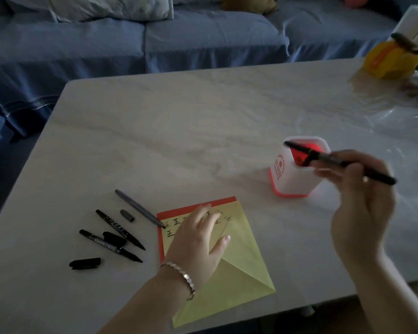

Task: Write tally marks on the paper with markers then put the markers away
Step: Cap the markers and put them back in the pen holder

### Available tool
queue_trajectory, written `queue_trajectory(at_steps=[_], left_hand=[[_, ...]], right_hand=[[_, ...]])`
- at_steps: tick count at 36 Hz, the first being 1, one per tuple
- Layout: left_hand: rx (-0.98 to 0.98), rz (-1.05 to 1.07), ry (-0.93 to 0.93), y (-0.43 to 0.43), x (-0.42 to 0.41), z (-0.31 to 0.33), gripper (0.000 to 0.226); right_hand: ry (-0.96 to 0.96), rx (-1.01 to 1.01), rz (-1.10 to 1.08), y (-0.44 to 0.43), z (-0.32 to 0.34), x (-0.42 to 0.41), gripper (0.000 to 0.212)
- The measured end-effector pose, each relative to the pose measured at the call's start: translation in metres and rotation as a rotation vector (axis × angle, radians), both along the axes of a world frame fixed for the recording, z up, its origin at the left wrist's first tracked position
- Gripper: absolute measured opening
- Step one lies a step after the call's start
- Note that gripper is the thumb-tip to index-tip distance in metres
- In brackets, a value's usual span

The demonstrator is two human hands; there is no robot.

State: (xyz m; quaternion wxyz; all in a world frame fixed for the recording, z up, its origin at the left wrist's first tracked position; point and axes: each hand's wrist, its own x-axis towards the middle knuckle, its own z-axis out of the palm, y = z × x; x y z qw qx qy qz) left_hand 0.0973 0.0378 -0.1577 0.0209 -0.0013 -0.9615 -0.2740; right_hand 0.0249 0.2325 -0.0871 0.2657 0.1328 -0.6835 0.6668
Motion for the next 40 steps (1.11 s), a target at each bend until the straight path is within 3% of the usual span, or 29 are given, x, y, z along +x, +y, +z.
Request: queue_trajectory(at_steps=[4, 11, 15, 19, 25, 29, 32, 35, 40], left_hand=[[-0.183, 0.001, -0.086, -0.001, 0.004, -0.014, 0.065], [-0.281, -0.003, -0.212, -0.009, 0.005, -0.022, 0.068], [-0.278, 0.001, -0.212, -0.011, 0.006, -0.025, 0.068], [-0.275, -0.009, -0.231, -0.014, 0.004, -0.027, 0.068], [-0.179, -0.054, -0.077, -0.015, 0.002, -0.026, 0.077], [-0.079, -0.006, -0.001, -0.028, 0.005, -0.022, 0.057], [-0.059, 0.072, 0.054, -0.052, 0.013, -0.018, 0.044], [0.031, 0.199, 0.063, -0.082, 0.028, -0.009, 0.045], [0.075, 0.354, 0.150, -0.128, 0.046, -0.001, 0.031]], right_hand=[[0.082, 0.348, -0.280, 0.017, 0.000, -0.026, 0.018], [-0.152, 0.635, -0.373, 0.013, -0.025, -0.046, 0.034], [-0.064, 0.769, -0.426, 0.006, -0.028, -0.050, 0.022], [-0.007, 0.933, -0.406, 0.008, -0.036, -0.055, 0.024], [-0.024, 0.899, -0.277, 0.003, -0.032, -0.034, 0.032], [0.048, 0.839, -0.105, -0.019, -0.027, -0.006, 0.027], [-0.090, 0.868, 0.153, -0.050, -0.029, 0.013, 0.020], [-0.257, 0.991, 0.381, -0.087, -0.039, 0.024, 0.018], [-0.351, 1.015, 0.519, -0.158, -0.049, 0.020, 0.023]])
